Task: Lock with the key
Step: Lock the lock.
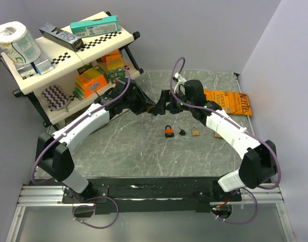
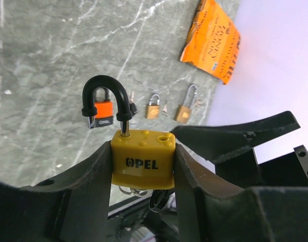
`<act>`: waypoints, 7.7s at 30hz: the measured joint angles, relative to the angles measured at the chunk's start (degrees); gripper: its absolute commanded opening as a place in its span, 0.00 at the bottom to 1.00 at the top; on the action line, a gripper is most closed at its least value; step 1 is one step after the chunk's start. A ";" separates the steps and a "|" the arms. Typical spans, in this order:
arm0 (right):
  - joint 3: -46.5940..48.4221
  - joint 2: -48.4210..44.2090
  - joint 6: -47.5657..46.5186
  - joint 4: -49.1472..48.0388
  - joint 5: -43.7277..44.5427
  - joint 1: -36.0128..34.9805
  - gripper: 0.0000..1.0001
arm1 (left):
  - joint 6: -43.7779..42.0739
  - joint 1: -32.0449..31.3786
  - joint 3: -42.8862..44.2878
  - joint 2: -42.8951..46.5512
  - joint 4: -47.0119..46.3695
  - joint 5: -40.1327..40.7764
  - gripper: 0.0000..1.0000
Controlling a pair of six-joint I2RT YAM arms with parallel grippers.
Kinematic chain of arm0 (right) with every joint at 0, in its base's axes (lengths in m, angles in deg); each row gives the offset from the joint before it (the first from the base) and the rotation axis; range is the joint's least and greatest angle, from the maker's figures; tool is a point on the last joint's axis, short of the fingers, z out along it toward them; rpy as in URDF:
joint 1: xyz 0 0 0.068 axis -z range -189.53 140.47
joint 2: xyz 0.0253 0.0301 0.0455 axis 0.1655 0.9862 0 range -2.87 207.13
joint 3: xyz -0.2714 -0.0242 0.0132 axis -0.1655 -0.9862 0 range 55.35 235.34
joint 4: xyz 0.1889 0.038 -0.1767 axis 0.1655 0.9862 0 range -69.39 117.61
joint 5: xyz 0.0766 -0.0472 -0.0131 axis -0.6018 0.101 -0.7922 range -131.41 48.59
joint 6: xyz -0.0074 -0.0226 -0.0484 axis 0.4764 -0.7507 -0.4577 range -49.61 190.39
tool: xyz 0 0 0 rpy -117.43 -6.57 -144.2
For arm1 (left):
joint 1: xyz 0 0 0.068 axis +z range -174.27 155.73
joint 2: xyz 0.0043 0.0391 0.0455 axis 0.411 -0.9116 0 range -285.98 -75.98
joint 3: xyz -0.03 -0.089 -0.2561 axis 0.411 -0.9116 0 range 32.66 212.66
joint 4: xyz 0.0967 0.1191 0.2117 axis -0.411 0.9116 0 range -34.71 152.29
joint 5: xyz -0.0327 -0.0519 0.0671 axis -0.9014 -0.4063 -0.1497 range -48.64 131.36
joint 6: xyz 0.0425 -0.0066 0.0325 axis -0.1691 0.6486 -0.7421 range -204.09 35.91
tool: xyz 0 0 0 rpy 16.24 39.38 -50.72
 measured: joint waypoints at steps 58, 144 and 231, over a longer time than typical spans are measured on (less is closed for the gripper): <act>2.56 -4.72 -11.72 5.44 -23.06 11.28 0.00 | -24.92 9.97 -18.12 17.51 -15.50 -28.52 0.96; -1.11 -12.33 -36.98 19.85 -37.53 -2.97 0.44 | -49.88 2.34 -20.65 21.77 -15.50 -55.78 0.01; -2.01 -10.97 -36.00 18.51 -39.01 -0.83 0.00 | -51.89 5.14 -23.80 23.12 -13.68 -57.94 0.01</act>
